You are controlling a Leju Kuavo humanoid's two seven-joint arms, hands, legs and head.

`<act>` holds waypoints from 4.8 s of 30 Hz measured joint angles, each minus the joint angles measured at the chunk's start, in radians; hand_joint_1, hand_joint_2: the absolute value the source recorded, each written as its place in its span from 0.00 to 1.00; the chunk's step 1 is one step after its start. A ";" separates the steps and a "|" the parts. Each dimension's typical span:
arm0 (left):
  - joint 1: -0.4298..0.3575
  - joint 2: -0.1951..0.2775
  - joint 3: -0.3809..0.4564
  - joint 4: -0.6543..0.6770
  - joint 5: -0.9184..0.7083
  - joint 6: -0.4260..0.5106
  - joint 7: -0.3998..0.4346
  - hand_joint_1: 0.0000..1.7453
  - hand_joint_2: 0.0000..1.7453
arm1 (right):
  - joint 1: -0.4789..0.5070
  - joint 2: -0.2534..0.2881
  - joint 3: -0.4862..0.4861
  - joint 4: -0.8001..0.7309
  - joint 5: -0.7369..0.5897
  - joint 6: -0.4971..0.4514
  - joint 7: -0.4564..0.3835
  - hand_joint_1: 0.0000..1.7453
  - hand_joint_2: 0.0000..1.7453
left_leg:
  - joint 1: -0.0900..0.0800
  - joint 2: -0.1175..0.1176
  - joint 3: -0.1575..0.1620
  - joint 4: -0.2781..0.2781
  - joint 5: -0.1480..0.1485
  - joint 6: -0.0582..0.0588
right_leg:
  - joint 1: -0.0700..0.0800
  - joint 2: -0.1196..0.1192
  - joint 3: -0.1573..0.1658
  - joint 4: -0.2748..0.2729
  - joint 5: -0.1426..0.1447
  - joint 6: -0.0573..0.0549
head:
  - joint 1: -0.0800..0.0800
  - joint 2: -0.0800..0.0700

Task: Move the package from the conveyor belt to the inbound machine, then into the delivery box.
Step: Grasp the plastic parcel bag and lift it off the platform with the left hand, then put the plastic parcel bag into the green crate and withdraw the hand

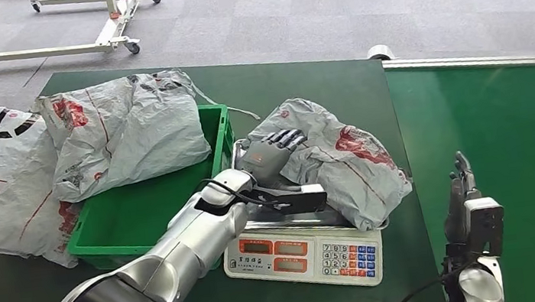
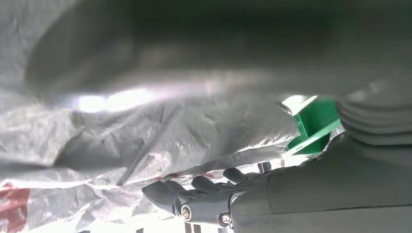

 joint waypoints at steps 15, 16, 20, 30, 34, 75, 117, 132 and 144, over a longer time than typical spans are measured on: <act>0.031 -0.004 -0.015 0.036 0.007 0.008 0.089 0.00 1.00 | 0.062 0.037 0.060 0.000 0.014 0.023 0.026 0.00 0.00 | 0.000 0.000 0.000 0.000 0.000 0.000 | 0.000 0.000 0.001 0.000 0.000 0.000 | 0.000 0.000; 0.031 -0.003 -0.015 0.037 0.009 0.009 0.088 0.00 1.00 | 0.062 0.038 0.064 0.001 0.014 0.024 0.026 0.00 0.00 | 0.000 0.000 0.000 0.000 0.000 0.000 | 0.000 0.000 0.001 0.000 0.000 0.000 | 0.000 0.000; 0.030 -0.002 -0.015 0.036 0.013 0.004 0.087 0.00 1.00 | 0.060 0.041 0.079 0.005 0.013 0.028 0.026 0.00 0.00 | 0.000 0.000 0.001 0.000 0.000 0.000 | 0.000 -0.001 0.002 0.000 0.000 0.000 | 0.000 0.000; 0.029 0.000 -0.015 0.034 0.012 0.004 0.084 0.00 1.00 | 0.052 0.055 0.091 0.019 0.012 0.033 0.026 0.00 0.00 | 0.000 0.000 0.003 -0.001 0.001 0.002 | 0.000 -0.001 0.005 0.000 0.000 0.001 | 0.000 0.000; 0.029 0.002 -0.015 0.032 0.011 0.005 0.087 0.00 1.00 | 0.049 0.057 0.093 0.025 0.008 0.037 0.026 0.00 0.00 | 0.000 0.000 0.004 -0.001 0.001 0.002 | 0.000 -0.001 0.005 0.000 0.001 0.001 | 0.000 0.000; 0.011 0.025 -0.014 0.032 -0.040 -0.023 0.099 1.00 1.00 | 0.017 0.073 0.094 0.064 0.000 0.053 0.009 0.00 0.00 | 0.000 -0.001 0.001 -0.001 0.003 0.002 | 0.000 -0.001 0.002 0.000 0.002 0.002 | 0.000 0.000; -0.322 0.467 0.328 -0.306 0.334 0.125 -0.088 1.00 1.00 | 0.069 0.075 0.041 0.024 -0.120 -0.022 -0.056 0.00 0.00 | -0.001 0.007 -0.007 -0.004 0.010 -0.002 | 0.000 0.007 -0.012 0.003 0.006 -0.001 | 0.000 0.000; 0.209 0.799 0.534 -0.284 0.278 0.134 -0.095 0.00 0.25 | 0.153 0.071 -0.017 -0.067 -0.087 -0.004 -0.027 0.00 0.00 | -0.001 0.009 -0.005 -0.009 0.007 -0.007 | 0.000 0.008 -0.014 0.004 0.000 -0.008 | 0.000 0.000; 0.445 0.814 0.695 -0.666 0.398 -0.169 -0.181 0.00 0.00 | 0.114 0.071 -0.048 -0.053 -0.097 0.004 -0.026 0.00 0.00 | 0.000 0.008 -0.005 -0.009 0.008 -0.008 | 0.001 0.007 -0.014 0.003 0.001 -0.007 | 0.000 0.000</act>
